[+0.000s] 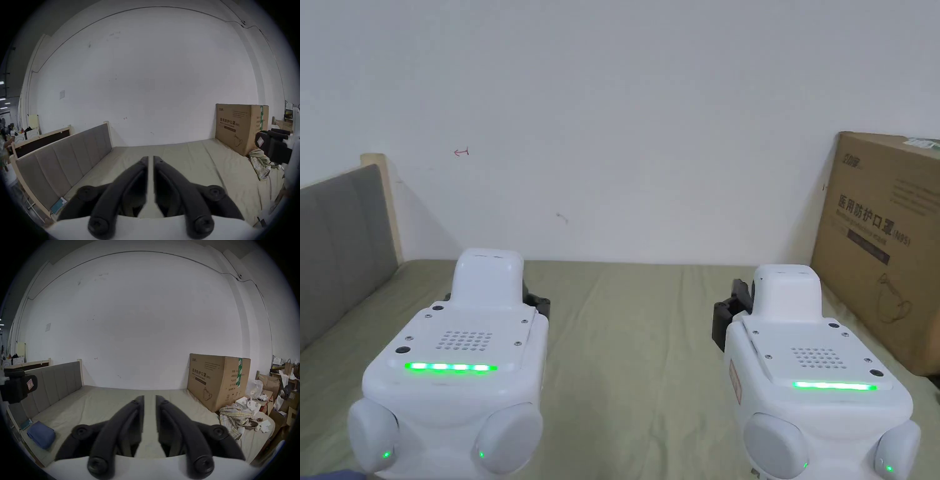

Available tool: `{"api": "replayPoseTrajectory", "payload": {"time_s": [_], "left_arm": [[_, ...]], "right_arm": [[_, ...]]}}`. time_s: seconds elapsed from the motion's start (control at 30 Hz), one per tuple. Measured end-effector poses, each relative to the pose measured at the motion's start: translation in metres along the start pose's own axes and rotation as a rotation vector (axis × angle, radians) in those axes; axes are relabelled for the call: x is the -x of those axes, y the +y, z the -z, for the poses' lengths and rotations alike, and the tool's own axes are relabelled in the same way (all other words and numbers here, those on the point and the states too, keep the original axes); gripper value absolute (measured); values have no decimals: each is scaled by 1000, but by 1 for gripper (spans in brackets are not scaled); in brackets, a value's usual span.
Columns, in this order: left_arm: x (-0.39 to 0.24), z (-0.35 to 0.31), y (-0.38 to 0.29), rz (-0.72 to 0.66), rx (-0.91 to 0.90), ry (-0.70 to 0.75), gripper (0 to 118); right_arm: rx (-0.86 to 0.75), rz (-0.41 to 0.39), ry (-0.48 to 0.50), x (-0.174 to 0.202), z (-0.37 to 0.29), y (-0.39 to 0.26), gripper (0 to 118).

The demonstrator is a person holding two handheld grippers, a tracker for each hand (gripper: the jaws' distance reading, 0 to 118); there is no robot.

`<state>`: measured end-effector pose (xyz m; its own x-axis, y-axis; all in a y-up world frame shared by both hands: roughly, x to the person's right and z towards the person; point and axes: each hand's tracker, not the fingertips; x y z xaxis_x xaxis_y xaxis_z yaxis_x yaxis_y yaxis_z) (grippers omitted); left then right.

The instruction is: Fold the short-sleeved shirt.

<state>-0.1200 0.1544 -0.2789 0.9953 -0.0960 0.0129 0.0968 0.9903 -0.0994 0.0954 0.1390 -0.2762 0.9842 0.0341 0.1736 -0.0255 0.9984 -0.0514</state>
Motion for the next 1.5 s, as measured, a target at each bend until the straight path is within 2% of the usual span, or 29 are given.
{"api": "replayPoseTrajectory", "payload": {"time_s": [0.03,0.07,0.1,0.13,0.17,0.27,0.33,0.5,0.83,1.0,1.5], "left_arm": [[1,0,0,-6,8,-16,23],[1,0,-1,-8,14,-32,64],[2,2,-2,-9,21,-46,98],[2,1,-3,-17,21,-55,116],[2,-3,-5,-26,6,-55,118],[2,-5,-5,-16,-12,-52,118],[2,-6,-4,-33,-7,-46,118],[-1,-4,-3,-28,32,-46,118],[-5,-7,-4,-12,30,-65,118],[-12,-6,-4,27,51,5,118],[-5,-3,3,-23,151,37,118]], "right_arm": [[-4,-7,-3,0,0,-1,27],[-6,-9,-2,0,0,-1,36],[-5,-7,0,0,0,-1,42],[-3,0,5,-1,0,-1,53],[-3,6,10,-1,0,-2,70],[-12,5,-3,0,0,-5,84],[-10,-2,-13,0,1,-7,89],[-26,25,1,-2,-1,-9,90],[-46,16,23,-1,-4,-8,91],[-32,17,20,-1,-3,-10,91],[-4,31,14,-4,1,-10,91]]}}
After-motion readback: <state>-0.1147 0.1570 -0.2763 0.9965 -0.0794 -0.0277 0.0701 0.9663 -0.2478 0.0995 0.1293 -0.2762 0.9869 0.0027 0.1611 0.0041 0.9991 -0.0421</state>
